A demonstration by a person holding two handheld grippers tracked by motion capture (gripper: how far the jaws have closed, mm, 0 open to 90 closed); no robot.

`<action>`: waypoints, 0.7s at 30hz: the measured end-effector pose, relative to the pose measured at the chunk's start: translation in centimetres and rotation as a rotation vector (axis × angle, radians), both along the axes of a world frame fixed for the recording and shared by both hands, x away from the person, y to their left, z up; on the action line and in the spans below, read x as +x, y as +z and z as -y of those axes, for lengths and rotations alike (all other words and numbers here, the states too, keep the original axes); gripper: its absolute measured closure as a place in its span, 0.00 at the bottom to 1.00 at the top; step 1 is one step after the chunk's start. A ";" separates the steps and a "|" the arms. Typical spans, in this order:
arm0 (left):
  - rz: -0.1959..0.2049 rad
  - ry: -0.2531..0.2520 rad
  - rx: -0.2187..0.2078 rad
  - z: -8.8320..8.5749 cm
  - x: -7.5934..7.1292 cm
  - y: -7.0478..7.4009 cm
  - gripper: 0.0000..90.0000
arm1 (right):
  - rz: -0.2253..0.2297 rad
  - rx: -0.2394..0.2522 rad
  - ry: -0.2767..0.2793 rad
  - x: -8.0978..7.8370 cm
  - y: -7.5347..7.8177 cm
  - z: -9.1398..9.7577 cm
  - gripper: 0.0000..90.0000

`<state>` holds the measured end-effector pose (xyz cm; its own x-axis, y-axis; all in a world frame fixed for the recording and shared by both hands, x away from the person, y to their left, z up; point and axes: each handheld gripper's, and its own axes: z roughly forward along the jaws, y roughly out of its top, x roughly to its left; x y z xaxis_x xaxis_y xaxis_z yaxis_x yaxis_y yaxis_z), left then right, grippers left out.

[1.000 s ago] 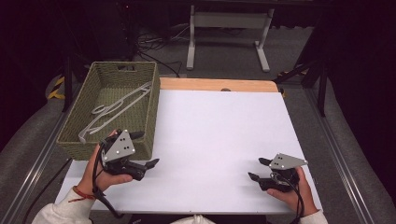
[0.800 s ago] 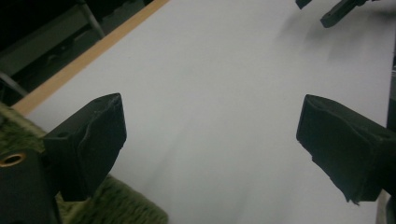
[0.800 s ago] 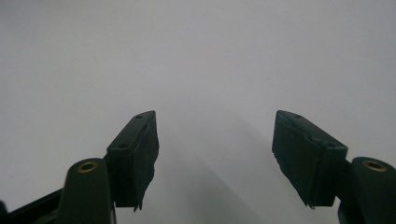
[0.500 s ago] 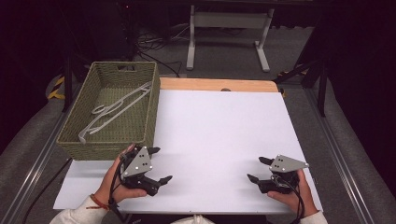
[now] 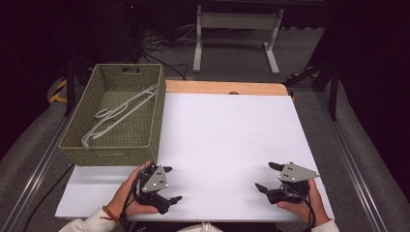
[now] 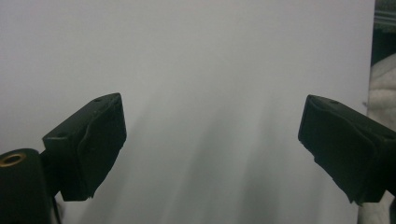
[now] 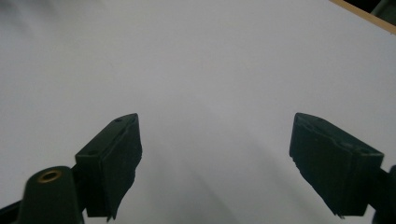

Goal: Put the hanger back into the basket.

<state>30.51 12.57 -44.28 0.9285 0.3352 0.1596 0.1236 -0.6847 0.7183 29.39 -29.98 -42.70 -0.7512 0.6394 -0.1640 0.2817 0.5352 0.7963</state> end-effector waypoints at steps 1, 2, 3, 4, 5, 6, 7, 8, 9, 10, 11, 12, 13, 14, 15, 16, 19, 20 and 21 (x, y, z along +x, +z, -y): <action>-0.002 0.006 0.018 -0.1 0.1 -0.4 0.10 | 0.002 0.004 0.002 0.0 0.0 0.0 0.18; -0.015 0.003 0.007 -0.2 0.2 -0.6 0.10 | 0.004 0.001 0.006 -0.1 -0.1 -0.1 0.18; -0.038 0.010 -0.008 -0.4 0.3 -0.8 0.10 | 0.007 -0.002 0.010 -0.1 -0.1 -0.1 0.18; -0.038 0.010 -0.008 -0.4 0.3 -0.8 0.11 | 0.007 -0.002 0.010 -0.1 -0.1 -0.1 0.18; -0.054 0.006 -0.029 -0.6 0.5 -0.9 0.11 | 0.008 -0.003 0.012 -0.2 -0.1 -0.2 0.18; -0.055 0.003 -0.033 -0.6 0.5 -0.9 0.11 | 0.012 -0.012 0.012 -0.2 -0.1 -0.3 0.18; -0.061 0.005 -0.043 -0.6 0.6 -0.9 0.10 | 0.015 -0.014 0.012 -0.3 -0.1 -0.3 0.18; -0.074 0.008 -0.053 -0.7 0.7 -0.9 0.10 | 0.020 -0.015 0.012 -0.3 -0.1 -0.4 0.18; -0.078 0.011 -0.057 -0.7 0.7 -1.0 0.10 | 0.018 -0.015 0.011 -0.3 -0.2 -0.5 0.18; -0.078 0.011 -0.057 -0.7 0.7 -1.0 0.10 | 0.019 -0.024 0.011 -0.3 -0.3 -0.5 0.18; -0.078 0.016 -0.058 -0.8 0.7 -1.0 0.10 | 0.019 -0.024 0.011 -0.3 -0.3 -0.5 0.18; -0.081 0.018 -0.066 -0.9 0.7 -1.1 0.10 | 0.020 -0.028 0.010 -0.3 -0.3 -0.6 0.17; -0.086 0.019 -0.073 -0.9 0.7 -1.1 0.10 | 0.022 -0.030 0.009 -0.4 -0.3 -0.6 0.17; -0.085 0.021 -0.073 -1.0 0.7 -1.0 0.10 | 0.022 -0.031 0.010 -0.4 -0.3 -0.7 0.17; -0.089 0.025 -0.082 -1.2 0.7 -1.0 0.10 | 0.026 -0.031 0.010 -0.4 -0.2 -0.7 0.17; -0.092 0.025 -0.090 -1.2 0.7 -0.9 0.10 | 0.029 -0.025 0.008 -0.4 -0.2 -0.8 0.17; -0.092 0.025 -0.094 -1.4 0.8 -0.9 0.10 | 0.029 -0.030 0.006 -0.4 -0.2 -0.9 0.17; -0.089 0.025 -0.090 -1.4 0.8 -0.9 0.10 | 0.029 -0.032 0.008 -0.4 -0.3 -1.0 0.17; -0.085 0.026 -0.088 -1.4 0.8 -0.9 0.10 | 0.029 -0.032 0.008 -0.4 -0.3 -1.0 0.17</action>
<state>31.33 13.96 -45.16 0.9283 0.3685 0.0501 0.2032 -0.6153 0.7617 28.97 -29.02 -43.00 -0.7511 0.6272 -0.2059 0.2543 0.5627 0.7865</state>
